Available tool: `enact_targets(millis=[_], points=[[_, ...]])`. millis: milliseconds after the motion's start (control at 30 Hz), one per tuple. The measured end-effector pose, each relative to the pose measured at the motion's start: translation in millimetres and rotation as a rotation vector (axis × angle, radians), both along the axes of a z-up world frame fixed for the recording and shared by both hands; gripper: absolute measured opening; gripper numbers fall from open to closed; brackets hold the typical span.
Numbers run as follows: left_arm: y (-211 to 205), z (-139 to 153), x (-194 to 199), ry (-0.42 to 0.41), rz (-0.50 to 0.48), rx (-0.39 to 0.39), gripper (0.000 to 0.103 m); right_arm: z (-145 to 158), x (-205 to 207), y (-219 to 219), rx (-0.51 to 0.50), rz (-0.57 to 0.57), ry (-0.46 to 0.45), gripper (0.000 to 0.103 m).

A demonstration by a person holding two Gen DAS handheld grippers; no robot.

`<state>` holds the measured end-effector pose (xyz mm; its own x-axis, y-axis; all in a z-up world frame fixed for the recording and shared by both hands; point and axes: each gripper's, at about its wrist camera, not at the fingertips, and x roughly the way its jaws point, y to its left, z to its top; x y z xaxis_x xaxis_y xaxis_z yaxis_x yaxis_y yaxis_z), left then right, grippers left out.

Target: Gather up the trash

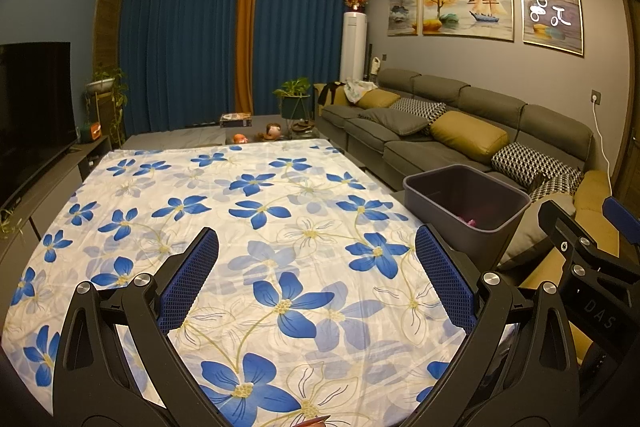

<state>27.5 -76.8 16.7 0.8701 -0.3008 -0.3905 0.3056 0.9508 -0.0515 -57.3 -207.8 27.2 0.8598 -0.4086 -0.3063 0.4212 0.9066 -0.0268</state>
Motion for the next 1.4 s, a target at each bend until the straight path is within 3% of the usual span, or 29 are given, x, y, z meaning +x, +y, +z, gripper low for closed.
enact_targets(millis=[1200,1400], points=[[0.3,-1.5,-1.7,-0.013,0.003,0.016,0.097,-0.5,-0.4,0.5,0.000,0.000,0.001,0.097],[-0.8,-1.4,-4.4,-0.025,-0.005,0.022,0.090,-0.6,-0.5,0.6,0.000,-0.001,0.001,0.097]])
